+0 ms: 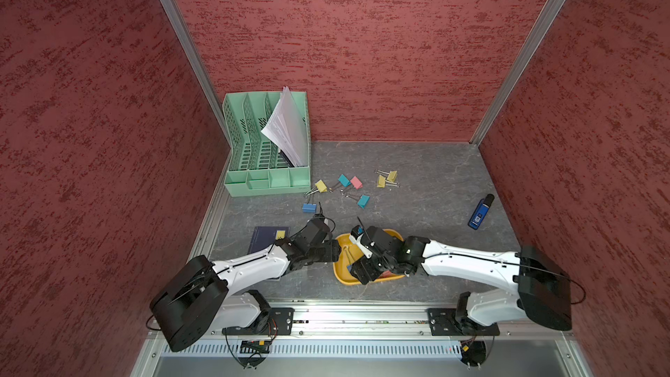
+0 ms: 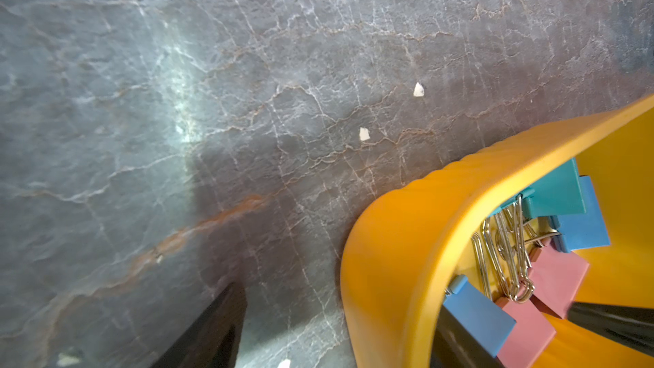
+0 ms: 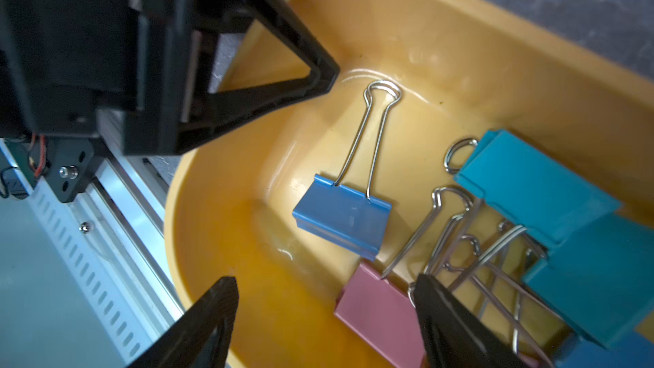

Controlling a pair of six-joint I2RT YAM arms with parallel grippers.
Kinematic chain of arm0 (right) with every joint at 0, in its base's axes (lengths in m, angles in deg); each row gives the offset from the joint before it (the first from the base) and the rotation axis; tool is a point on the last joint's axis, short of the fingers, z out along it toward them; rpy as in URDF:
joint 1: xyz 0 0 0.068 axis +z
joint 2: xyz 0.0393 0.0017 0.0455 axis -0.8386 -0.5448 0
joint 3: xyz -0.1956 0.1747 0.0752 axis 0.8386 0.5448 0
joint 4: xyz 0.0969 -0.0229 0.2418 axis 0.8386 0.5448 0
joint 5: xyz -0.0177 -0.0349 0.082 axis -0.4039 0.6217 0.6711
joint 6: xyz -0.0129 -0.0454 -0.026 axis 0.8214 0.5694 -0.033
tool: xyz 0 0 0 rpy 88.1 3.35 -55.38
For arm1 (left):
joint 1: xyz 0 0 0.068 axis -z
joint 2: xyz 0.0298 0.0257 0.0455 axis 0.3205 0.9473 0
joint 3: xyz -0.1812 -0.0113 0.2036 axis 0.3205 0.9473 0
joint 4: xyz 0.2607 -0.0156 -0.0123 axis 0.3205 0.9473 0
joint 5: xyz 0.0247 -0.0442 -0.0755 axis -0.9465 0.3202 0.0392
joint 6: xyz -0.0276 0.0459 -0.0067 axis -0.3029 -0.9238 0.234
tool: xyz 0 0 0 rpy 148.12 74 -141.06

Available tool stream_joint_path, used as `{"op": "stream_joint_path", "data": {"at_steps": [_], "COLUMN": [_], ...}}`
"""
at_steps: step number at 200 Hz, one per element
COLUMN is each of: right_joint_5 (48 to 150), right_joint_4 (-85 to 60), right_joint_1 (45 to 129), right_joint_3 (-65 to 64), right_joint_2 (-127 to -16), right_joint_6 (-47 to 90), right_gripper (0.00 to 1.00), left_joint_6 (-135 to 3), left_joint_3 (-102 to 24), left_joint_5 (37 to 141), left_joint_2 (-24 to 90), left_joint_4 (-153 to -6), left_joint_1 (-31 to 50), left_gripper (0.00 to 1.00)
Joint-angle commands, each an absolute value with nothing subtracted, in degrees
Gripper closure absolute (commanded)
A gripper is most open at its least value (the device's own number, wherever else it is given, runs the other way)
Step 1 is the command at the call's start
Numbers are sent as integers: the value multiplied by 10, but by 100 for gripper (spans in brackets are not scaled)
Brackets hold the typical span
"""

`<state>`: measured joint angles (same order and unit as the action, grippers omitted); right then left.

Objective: Put the binder clips in the storage box
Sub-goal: Place the binder clip in the storage box, then pick up the binder clip at the center of the board.

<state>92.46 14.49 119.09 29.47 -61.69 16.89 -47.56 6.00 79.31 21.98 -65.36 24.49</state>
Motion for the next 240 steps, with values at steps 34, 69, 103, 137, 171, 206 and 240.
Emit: {"op": "stream_joint_path", "data": {"at_steps": [34, 69, 103, 137, 171, 206, 240], "right_joint_5": [822, 795, 839, 907, 927, 956, 948], "right_joint_4": [242, 219, 154, 123, 107, 90, 100], "right_joint_1": [1109, 939, 831, 797, 785, 766, 757], "right_joint_3": [215, 152, 98, 30, -21, -56, -103], "right_joint_2": [-560, -612, -711, -831, -919, -973, -1021], "right_joint_6": [253, 355, 431, 532, 632, 711, 749], "right_gripper": [8, 6, 4, 3, 3, 3, 3], "left_joint_6": [-494, -504, -504, -500, -495, -491, -489], "left_joint_3": [22, 9, 10, 19, 27, 32, 41], "left_joint_5": [798, 800, 798, 798, 801, 798, 800], "left_joint_2": [228, 217, 199, 187, 172, 166, 161], "left_joint_4": [-660, -677, -667, -665, -664, -649, -644], "left_joint_1": [248, 255, 255, 255, 254, 250, 240], "left_gripper": [25, 23, 22, 21, 20, 21, 20]}}
